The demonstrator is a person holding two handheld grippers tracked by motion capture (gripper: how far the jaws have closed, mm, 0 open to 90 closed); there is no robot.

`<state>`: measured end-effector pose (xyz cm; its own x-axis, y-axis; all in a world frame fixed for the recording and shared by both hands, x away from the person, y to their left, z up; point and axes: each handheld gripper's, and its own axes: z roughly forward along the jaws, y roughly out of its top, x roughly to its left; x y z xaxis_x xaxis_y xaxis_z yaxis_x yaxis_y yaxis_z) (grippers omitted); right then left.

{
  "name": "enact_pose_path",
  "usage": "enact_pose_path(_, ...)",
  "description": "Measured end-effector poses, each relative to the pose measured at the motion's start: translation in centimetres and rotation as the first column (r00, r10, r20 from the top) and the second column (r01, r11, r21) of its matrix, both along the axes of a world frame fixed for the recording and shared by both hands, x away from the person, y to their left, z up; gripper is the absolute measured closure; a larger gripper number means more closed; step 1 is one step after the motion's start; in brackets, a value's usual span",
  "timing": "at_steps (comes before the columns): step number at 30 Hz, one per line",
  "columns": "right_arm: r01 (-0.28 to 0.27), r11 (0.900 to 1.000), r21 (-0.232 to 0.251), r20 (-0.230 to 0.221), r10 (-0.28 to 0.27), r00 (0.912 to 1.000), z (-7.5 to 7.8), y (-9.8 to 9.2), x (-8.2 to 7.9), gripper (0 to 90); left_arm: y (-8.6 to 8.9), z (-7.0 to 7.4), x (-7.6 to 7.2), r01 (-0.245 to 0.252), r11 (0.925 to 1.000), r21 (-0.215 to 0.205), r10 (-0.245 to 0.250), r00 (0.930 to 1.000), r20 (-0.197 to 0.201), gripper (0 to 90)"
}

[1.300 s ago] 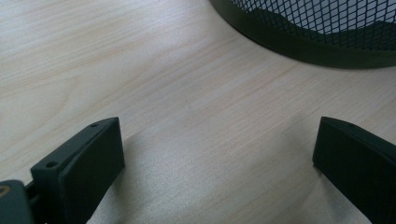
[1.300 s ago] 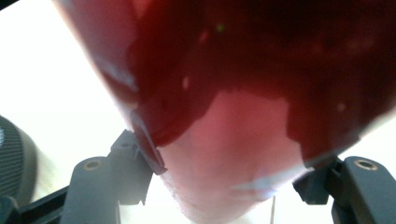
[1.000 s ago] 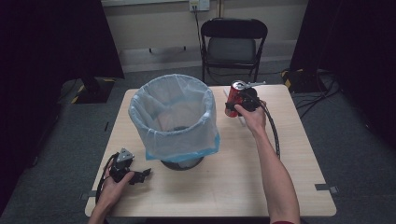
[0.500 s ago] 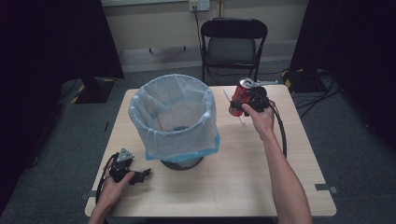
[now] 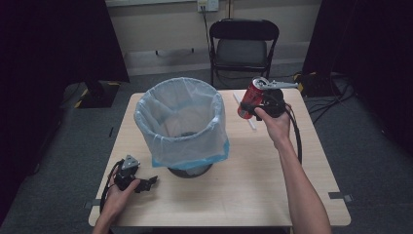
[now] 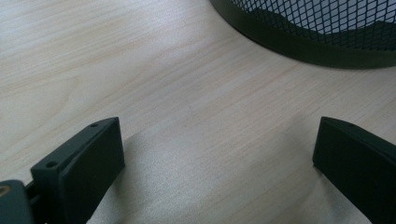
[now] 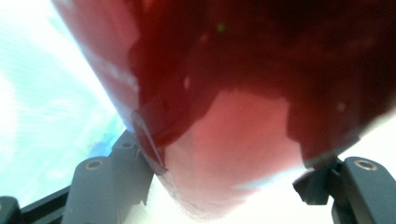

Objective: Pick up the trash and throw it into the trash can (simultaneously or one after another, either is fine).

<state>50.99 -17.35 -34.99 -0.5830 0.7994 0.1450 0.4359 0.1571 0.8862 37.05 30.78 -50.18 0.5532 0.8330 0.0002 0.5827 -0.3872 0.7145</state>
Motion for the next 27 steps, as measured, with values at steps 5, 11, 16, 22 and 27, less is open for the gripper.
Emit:
enact_pose_path(5, -0.030, 1.000, -0.005, 0.029, 0.031, 0.9991, 1.0, 0.7, -1.1, 34.4, 0.0, 0.0, 0.0, 0.000, 1.0000, 0.000, 0.000, 1.0000, 0.000, 1.4)
enact_pose_path(11, -0.049, 0.999, 0.024, 0.073, 0.047, 0.9962, 2.8, 1.1, -1.7, 34.6, 0.0, 0.0, 0.0, 0.000, 1.0000, 0.000, 0.000, 1.0000, 0.000, 1.4)
enact_pose_path(16, -0.049, 0.997, 0.053, 0.103, 0.044, 0.9937, 4.1, 1.4, -1.9, 34.6, 0.0, 0.0, 0.0, 0.000, 1.0000, 0.000, 0.000, 1.0000, 0.000, 1.4)
enact_pose_path(22, -0.044, 0.995, 0.084, 0.132, 0.032, 0.9907, 5.3, 1.3, -2.0, 34.7, 0.0, 0.0, 0.0, 0.000, 1.0000, 0.000, 0.000, 1.0000, -0.001, 1.4)
enact_pose_path(27, -0.062, 0.994, 0.087, 0.150, 0.048, 0.9875, 6.1, 1.6, -2.1, 34.8, 0.0, 0.0, 0.0, 0.000, 1.0000, 0.000, 0.000, 1.0000, 0.000, 1.4)
